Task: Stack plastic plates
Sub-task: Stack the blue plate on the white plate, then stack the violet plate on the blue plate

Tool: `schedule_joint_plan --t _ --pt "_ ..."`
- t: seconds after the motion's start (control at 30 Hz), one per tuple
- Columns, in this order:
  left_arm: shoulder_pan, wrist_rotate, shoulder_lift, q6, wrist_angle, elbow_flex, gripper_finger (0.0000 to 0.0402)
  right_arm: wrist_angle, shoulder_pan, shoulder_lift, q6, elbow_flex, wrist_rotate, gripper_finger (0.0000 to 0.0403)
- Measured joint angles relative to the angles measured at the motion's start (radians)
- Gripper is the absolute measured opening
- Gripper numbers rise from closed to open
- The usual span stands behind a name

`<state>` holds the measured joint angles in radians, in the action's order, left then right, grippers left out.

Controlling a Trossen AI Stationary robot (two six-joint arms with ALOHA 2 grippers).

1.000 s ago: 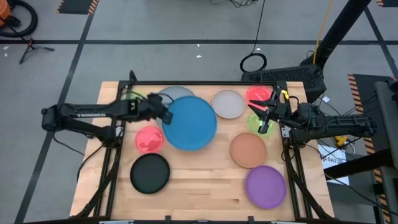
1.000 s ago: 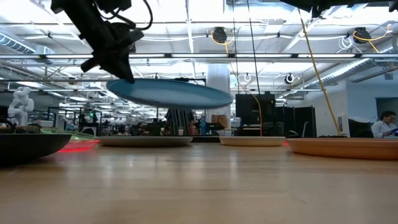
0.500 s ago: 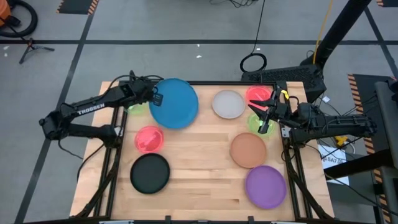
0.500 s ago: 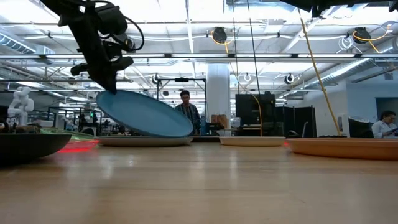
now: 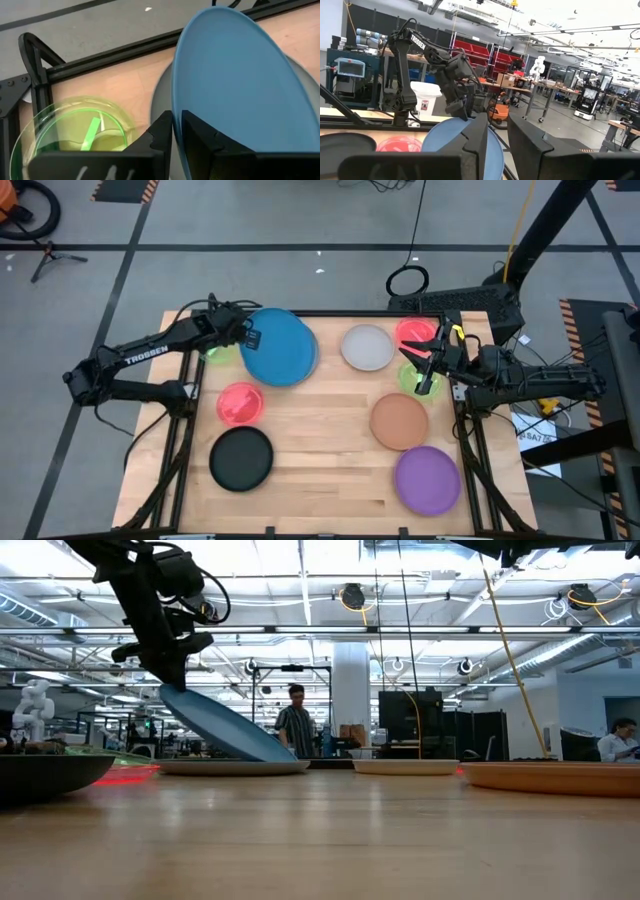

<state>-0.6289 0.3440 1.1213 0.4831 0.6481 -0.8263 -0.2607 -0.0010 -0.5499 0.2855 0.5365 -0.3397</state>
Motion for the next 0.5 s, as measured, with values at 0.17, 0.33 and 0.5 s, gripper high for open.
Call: schedule_joint_plan --t 0.17,0.33,0.5 --pt "0.000 -0.004 0.000 -0.004 0.002 0.000 0.0066 0.000 0.000 0.000 0.000 0.000 0.000 0.0068" --pt "0.000 -0.007 0.000 0.001 0.005 0.000 0.0108 0.000 0.000 0.000 0.000 0.000 0.000 0.0068" --pt "0.004 -0.007 0.000 -0.003 -0.002 0.000 0.0138 0.001 0.000 0.000 0.000 0.000 0.000 0.0068"
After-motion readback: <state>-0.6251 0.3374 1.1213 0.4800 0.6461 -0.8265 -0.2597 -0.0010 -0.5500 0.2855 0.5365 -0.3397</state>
